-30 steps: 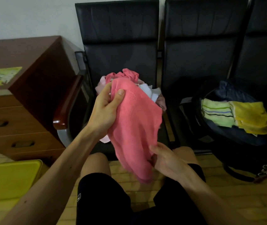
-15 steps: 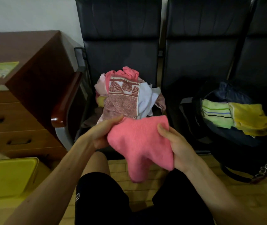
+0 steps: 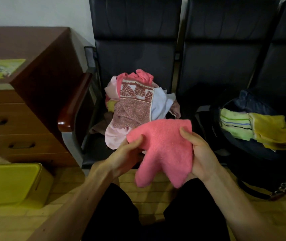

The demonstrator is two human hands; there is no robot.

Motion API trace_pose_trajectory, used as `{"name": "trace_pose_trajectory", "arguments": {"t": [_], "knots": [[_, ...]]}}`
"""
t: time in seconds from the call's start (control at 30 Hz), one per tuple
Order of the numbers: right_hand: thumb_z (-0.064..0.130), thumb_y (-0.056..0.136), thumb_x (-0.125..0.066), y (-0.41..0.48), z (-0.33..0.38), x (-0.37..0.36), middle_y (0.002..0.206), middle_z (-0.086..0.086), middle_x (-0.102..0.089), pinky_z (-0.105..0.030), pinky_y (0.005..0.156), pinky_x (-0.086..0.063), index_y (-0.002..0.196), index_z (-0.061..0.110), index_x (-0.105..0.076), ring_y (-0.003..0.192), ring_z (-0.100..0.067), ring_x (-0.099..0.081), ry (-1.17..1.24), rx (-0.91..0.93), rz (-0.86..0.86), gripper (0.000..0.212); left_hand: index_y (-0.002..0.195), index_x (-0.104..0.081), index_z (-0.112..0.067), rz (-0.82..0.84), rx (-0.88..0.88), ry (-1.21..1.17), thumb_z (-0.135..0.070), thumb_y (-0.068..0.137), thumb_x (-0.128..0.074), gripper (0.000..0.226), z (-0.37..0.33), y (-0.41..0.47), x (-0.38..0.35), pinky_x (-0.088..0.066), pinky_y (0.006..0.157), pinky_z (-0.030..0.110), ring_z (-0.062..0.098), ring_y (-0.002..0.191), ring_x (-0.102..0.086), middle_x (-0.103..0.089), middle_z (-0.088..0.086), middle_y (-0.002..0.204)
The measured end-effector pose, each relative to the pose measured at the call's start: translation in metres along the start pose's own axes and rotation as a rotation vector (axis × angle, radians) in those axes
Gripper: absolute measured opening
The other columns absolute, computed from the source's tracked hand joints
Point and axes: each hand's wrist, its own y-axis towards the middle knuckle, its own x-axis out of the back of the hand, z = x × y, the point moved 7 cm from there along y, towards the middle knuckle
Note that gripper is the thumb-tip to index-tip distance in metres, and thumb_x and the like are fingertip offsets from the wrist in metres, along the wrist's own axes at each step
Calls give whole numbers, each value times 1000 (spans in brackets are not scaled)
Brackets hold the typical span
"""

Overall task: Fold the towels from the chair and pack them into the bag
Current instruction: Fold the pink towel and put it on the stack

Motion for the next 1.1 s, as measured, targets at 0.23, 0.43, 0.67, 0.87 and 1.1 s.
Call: {"name": "trace_pose_trajectory", "arguments": {"t": [0.23,0.43,0.67,0.87,1.1], "knots": [[12,88,-71,19,67,30,88,-4,-65,-17,57,-52,101,24,-47,67,2,-65,-930,413,-246,29,153,-25,-29,-229,-333,407,5,90,-63,80,-67,-2,7,-60,83,39,8,91,-72,-75,-19,91],[8,77,-81,24,105,-5,97,-1,-69,-23,71,-59,122,21,-55,87,-9,-70,-1009,443,-55,53,123,-65,-22,-266,-427,576,-17,83,-70,41,-127,2,-6,-58,91,33,12,107,-68,-68,-2,121],[17,71,-87,33,130,-47,133,-4,-61,-35,104,-49,135,12,-56,120,-15,-58,-1447,586,-79,72,122,-66,-19,-262,-470,697,-6,84,-72,40,-168,7,-7,-58,77,20,10,97,-72,-73,-3,107],[27,79,-81,32,140,-58,112,-3,-71,-36,94,-54,117,14,-70,104,-16,-65,-1558,700,-122,43,124,-62,-22,-296,-501,962,-9,79,-78,49,-179,2,-8,-52,68,8,-11,83,-67,-65,-16,101],[25,88,-73,39,125,-37,77,-5,-71,-43,75,-59,96,6,-72,66,-15,-69,-1746,501,-11,21,121,-71,-16,-251,-417,1466,-26,92,-69,31,-163,8,-13,-54,92,34,13,98,-66,-71,-5,110]]}}
